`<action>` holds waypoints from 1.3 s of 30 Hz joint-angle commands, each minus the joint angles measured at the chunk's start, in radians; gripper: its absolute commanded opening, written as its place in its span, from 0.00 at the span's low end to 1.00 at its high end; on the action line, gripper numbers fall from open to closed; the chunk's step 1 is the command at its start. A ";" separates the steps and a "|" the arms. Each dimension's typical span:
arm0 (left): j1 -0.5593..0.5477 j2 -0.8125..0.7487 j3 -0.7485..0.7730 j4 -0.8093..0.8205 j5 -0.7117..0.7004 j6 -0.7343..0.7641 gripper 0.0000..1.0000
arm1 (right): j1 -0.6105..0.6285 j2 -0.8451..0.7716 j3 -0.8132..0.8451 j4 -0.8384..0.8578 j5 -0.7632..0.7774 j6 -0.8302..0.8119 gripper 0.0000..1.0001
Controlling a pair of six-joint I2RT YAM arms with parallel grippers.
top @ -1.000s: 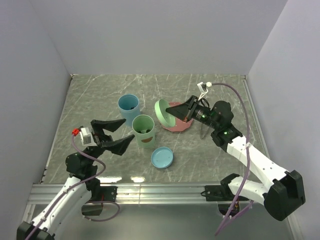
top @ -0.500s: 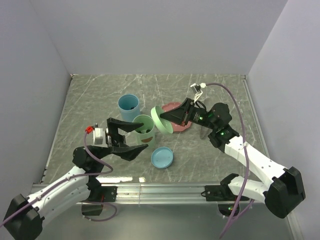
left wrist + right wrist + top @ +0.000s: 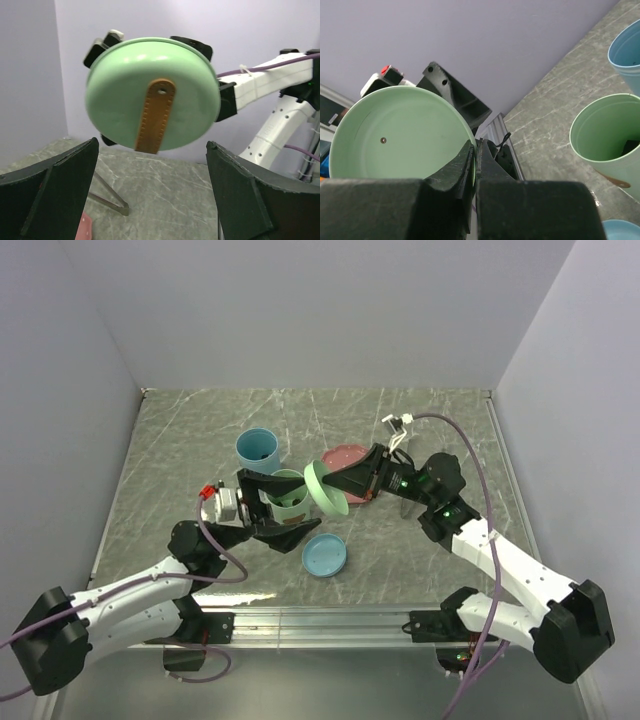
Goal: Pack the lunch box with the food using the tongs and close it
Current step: Pass the lid of the lunch box from the right arm to the left
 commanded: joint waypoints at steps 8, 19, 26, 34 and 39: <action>-0.029 0.080 0.073 0.104 -0.087 0.063 0.95 | 0.030 -0.072 -0.018 0.026 -0.029 -0.029 0.00; -0.063 0.110 0.109 0.076 -0.092 0.100 0.64 | 0.043 -0.069 -0.024 0.015 -0.022 -0.039 0.00; -0.077 0.070 0.118 0.006 -0.086 0.126 0.31 | 0.043 -0.046 -0.027 0.018 -0.008 -0.042 0.00; -0.079 0.007 0.115 -0.088 -0.143 0.149 0.00 | 0.043 -0.020 -0.018 -0.014 0.046 -0.075 0.00; -0.079 -0.030 0.132 -0.207 -0.283 0.171 0.00 | 0.043 -0.025 -0.015 -0.068 0.136 -0.130 0.04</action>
